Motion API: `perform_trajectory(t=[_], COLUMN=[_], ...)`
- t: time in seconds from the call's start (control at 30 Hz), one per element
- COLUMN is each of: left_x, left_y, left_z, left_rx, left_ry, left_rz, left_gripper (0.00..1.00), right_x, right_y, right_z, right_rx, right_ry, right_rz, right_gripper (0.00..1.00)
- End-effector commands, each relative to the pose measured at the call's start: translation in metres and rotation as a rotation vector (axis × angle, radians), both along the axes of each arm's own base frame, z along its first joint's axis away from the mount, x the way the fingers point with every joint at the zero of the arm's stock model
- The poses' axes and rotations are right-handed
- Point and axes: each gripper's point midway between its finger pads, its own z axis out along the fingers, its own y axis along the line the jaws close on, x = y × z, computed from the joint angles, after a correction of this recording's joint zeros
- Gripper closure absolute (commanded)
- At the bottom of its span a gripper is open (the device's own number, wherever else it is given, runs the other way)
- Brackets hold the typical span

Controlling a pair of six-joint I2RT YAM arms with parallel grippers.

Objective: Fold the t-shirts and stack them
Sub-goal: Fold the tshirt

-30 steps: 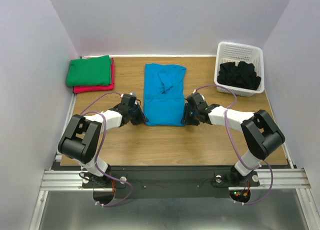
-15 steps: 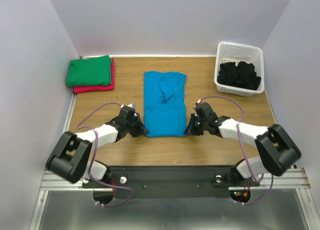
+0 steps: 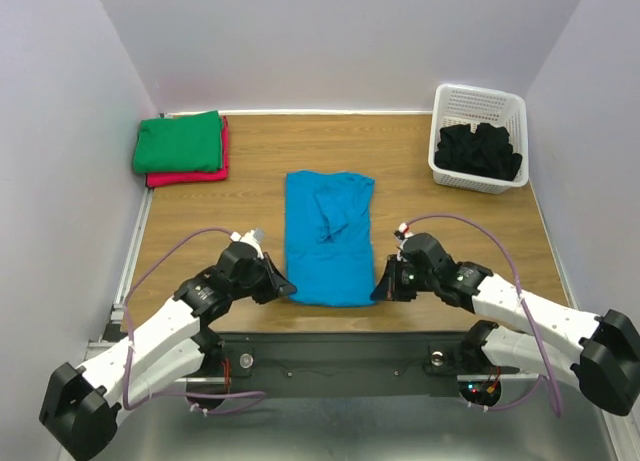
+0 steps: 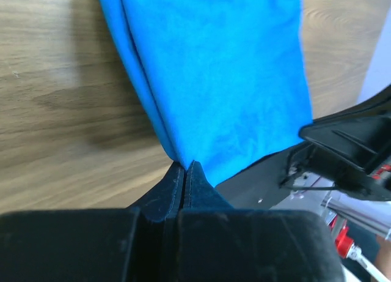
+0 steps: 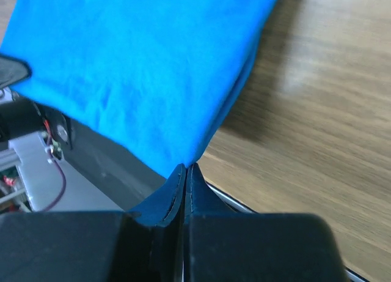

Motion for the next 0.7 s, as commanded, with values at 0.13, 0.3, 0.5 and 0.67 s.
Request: perform_trajectory(t=[0.13, 0.3, 0.5, 0.67], left_x=[0.039, 0.077, 0.114, 0.142], left_y=[0.012, 0.016, 0.015, 0.023], left_z=[0.043, 0.063, 0.098, 0.115], left_rx=[0.096, 0.17, 0.152, 0.134], left_ry=[-0.098, -0.16, -0.228, -0.266], left_rz=[0.137, 0.205, 0.236, 0.252], left_gripper=[1.0, 1.0, 1.0, 1.0], right_x=[0.053, 0.084, 0.117, 0.15], right_y=[0.005, 0.004, 0.005, -0.001], right_z=[0.056, 0.079, 0.095, 0.116], right_rx=[-0.047, -0.099, -0.144, -0.161], right_ry=[-0.179, -0.269, -0.331, -0.386], right_rz=[-0.121, -0.182, -0.222, -0.277], right_gripper=[1.0, 1.0, 1.0, 1.0])
